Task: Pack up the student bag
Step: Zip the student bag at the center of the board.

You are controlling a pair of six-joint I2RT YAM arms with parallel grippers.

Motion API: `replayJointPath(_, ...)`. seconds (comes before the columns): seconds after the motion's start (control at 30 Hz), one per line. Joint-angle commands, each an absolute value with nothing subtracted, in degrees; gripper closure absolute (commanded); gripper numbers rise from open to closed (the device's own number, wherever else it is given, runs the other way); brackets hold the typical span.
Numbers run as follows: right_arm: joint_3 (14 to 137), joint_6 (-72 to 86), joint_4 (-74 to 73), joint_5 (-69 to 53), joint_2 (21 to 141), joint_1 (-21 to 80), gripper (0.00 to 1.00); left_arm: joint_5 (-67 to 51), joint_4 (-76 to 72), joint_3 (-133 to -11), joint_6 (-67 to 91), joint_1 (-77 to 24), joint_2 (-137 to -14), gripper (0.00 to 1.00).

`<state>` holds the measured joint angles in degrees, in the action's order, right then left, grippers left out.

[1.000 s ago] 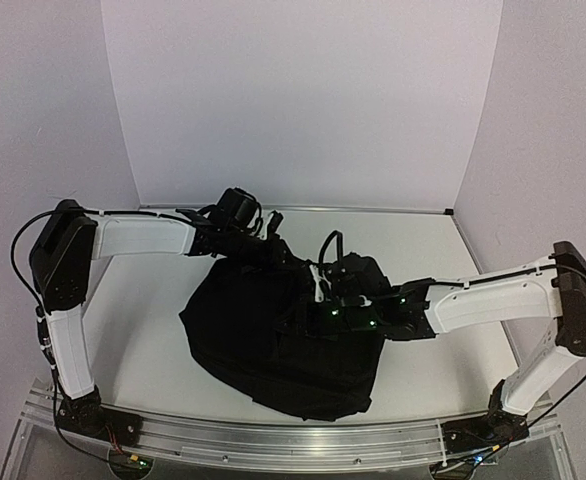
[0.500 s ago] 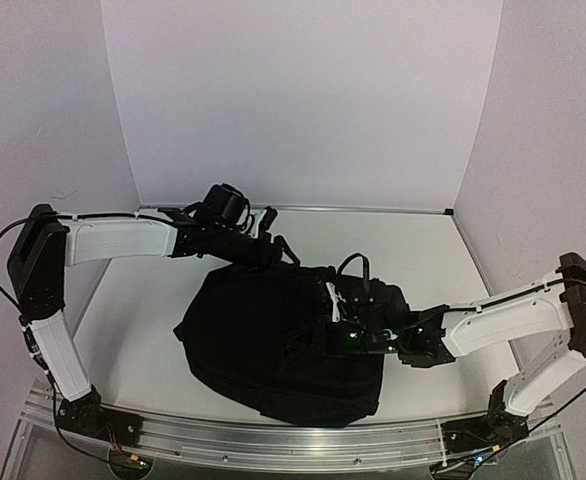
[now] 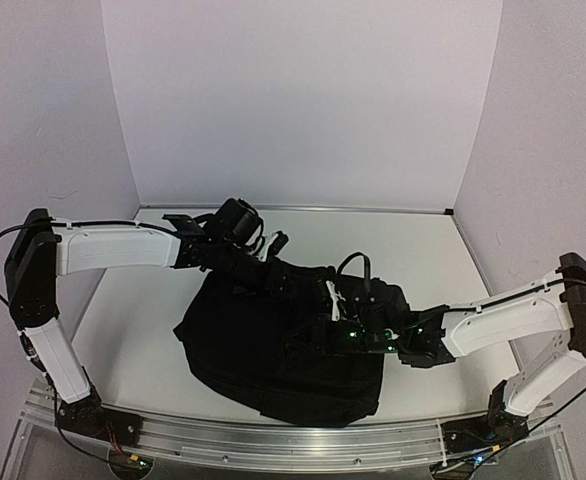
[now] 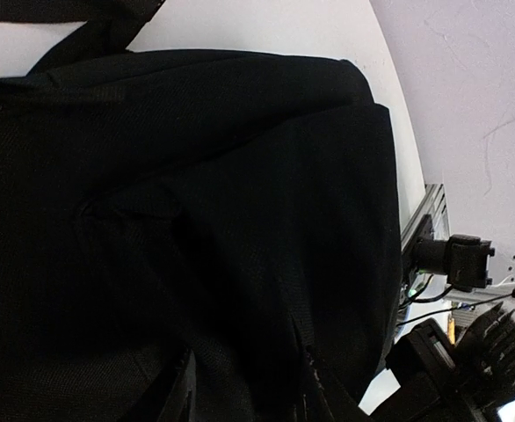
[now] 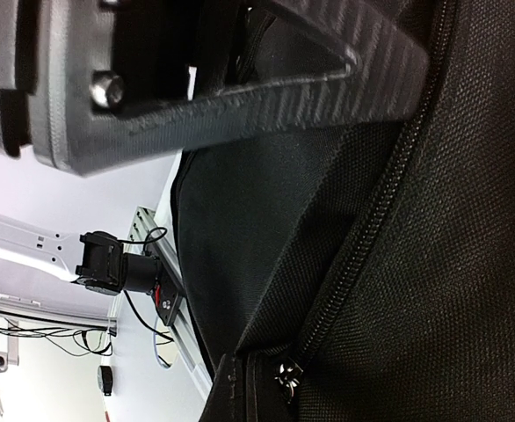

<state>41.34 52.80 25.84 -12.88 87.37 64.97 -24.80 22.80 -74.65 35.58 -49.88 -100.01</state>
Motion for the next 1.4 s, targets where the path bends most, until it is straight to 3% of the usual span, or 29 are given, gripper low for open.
replayJointPath(0.0, 41.84, 53.18, 26.50, -13.31, 85.95, 65.58, 1.00, -24.82, 18.07, -72.94, 39.10, -50.36, -99.97, 0.76)
replayJointPath(0.17, 44.08, 53.44, 23.88, -13.70, 84.18, 65.70, 1.00, -20.62, 16.19, -72.01, 41.01, -50.36, -98.86, 0.91)
replayJointPath(0.33, 47.71, 52.78, 19.94, -13.43, 83.32, 66.57, 1.00, -18.79, 14.40, -72.00, 41.74, -50.35, -98.54, 0.99)
replayJointPath(0.7, 50.01, 53.13, 16.46, -12.78, 83.99, 69.13, 1.00, -16.85, 13.54, -72.74, 41.28, -48.19, -98.42, 1.00)
replayJointPath(1.37, 49.02, 54.09, 17.02, -14.76, 88.05, 72.60, 1.00, -24.30, 6.54, -69.41, 39.54, -39.93, -97.28, 1.00)
